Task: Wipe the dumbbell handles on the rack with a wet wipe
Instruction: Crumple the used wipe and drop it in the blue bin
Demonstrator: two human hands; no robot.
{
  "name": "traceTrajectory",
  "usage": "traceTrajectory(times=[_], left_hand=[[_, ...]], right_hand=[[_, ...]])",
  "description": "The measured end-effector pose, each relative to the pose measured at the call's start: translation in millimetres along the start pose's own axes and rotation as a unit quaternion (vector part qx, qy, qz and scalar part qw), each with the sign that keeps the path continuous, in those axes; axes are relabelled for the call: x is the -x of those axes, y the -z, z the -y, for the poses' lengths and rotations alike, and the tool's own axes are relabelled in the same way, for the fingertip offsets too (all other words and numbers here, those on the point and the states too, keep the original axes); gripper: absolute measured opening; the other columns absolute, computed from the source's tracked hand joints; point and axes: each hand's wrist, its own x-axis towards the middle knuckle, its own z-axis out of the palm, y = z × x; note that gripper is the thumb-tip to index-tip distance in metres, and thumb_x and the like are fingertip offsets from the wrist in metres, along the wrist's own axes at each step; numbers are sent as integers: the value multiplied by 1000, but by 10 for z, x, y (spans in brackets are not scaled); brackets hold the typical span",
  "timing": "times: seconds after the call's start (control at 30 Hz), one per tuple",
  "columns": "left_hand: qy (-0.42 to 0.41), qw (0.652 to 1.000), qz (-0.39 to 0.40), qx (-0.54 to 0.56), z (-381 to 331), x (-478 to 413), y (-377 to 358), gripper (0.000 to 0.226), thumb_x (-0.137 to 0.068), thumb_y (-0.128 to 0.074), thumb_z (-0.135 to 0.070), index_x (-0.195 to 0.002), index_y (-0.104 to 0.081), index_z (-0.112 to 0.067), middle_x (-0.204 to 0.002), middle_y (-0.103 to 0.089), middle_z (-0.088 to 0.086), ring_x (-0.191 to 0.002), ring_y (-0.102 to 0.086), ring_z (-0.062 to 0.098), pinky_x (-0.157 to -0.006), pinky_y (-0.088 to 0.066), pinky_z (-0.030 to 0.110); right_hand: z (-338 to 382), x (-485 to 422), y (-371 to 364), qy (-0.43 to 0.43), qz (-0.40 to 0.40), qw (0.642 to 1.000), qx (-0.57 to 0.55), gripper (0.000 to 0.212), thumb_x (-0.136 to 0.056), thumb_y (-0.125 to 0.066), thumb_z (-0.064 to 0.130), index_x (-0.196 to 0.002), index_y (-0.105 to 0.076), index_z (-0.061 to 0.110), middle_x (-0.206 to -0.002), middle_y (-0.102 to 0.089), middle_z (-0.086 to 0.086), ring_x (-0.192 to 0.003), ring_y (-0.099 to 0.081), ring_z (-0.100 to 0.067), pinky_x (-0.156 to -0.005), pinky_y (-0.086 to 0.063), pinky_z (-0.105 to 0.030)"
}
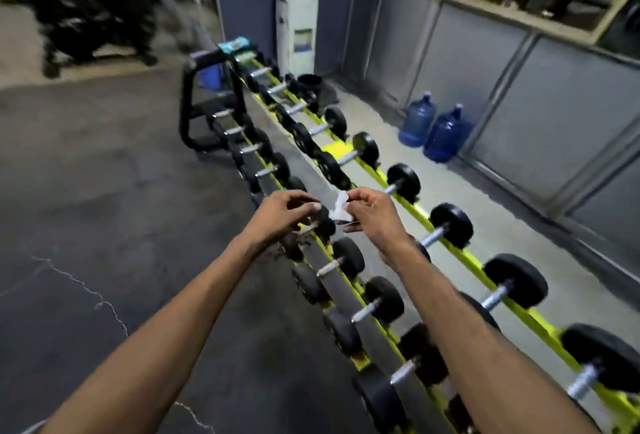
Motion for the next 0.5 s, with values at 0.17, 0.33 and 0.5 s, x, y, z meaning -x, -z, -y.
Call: traceTrajectory(times=[0.17,0.33,0.5], left_hand=[[-12,994,-38,103,-190,-134,828,23,-96,-77,-35,-113,-79,-21,-96,-80,5,-85,-74,23,-78,-61,44],[-29,987,-74,140,-81,-406,1478,29,-87,-84,-16,-115,-77,-15,-104,-80,8,-85,-72,18,-80,-61,40],[-15,975,-156,159,178,-980,2235,19,-88,-77,2,-107,-75,1,-89,-75,14,-69,-68,16,-69,-62,32]], right_hand=[[694,-391,-635,46,74,996,-30,14,-93,-62,-1,-101,-72,4,-90,-74,-15,-77,-70,-24,-70,-61,-41],[1061,-966,-1220,78,103,988,-87,11,-90,-68,-1,-101,-70,0,-86,-72,-12,-73,-69,-18,-63,-59,-29],[1275,-1788,-1888,71,162,969,-171,5,-91,-65,-6,-94,-64,-1,-81,-68,-15,-61,-67,-16,-56,-60,-28]])
